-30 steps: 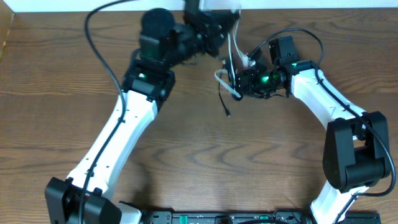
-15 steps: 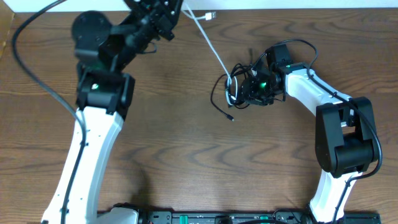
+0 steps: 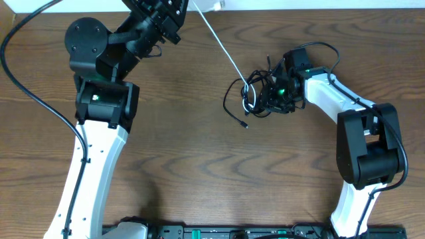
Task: Untangle cables
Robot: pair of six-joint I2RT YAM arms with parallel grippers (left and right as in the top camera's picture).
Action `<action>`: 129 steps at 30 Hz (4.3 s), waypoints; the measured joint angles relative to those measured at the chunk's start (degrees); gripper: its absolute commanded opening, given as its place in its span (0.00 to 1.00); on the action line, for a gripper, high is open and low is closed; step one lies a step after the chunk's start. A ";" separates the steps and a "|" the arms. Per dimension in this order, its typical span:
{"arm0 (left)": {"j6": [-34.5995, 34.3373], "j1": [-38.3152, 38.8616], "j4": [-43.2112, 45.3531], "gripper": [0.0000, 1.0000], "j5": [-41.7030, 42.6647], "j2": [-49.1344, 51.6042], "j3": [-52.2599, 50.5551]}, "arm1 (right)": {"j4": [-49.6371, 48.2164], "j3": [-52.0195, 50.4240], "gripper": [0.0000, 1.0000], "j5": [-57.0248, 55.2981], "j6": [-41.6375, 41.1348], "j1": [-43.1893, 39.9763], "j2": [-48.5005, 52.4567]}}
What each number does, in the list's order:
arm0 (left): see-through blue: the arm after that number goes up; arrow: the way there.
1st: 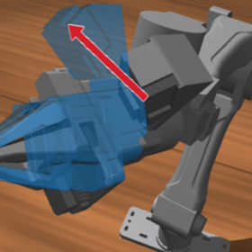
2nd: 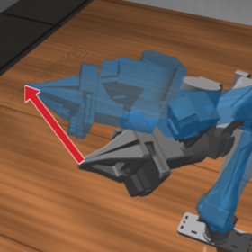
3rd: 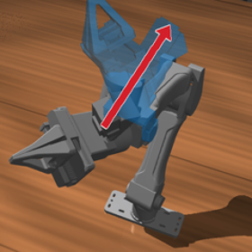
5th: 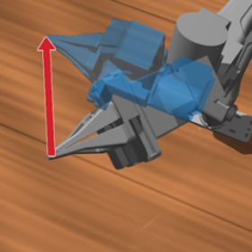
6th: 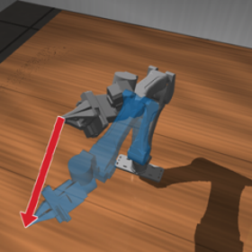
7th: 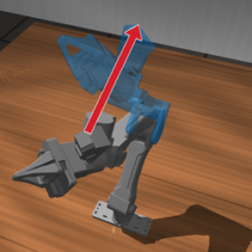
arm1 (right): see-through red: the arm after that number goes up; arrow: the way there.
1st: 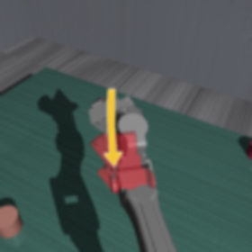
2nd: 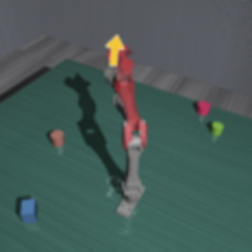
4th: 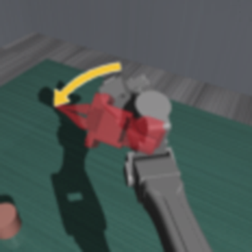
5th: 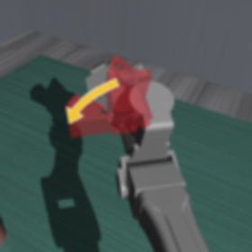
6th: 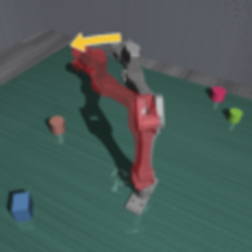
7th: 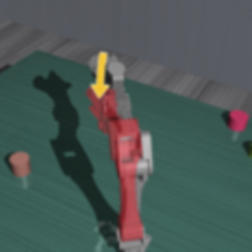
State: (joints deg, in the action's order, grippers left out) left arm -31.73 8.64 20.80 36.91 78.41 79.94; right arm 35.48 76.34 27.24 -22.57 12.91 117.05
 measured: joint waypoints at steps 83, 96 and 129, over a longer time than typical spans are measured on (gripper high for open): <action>-31.12 28.39 -27.56 0.38 -32.37 17.86 -28.61 | 6.14 0.55 0.52 -5.64 7.32 -1.60 -0.33; -37.11 28.39 -13.16 0.36 -30.56 27.17 -28.81 | 6.05 0.55 0.52 -5.68 7.32 -1.60 -0.33; -33.00 28.33 -1.88 0.07 -31.15 32.72 -27.85 | 6.12 0.55 0.52 -5.68 7.39 -1.60 -0.33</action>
State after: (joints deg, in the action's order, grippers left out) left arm -64.73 36.97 18.92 5.76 111.13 52.10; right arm 41.60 76.88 21.56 -15.18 11.31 116.73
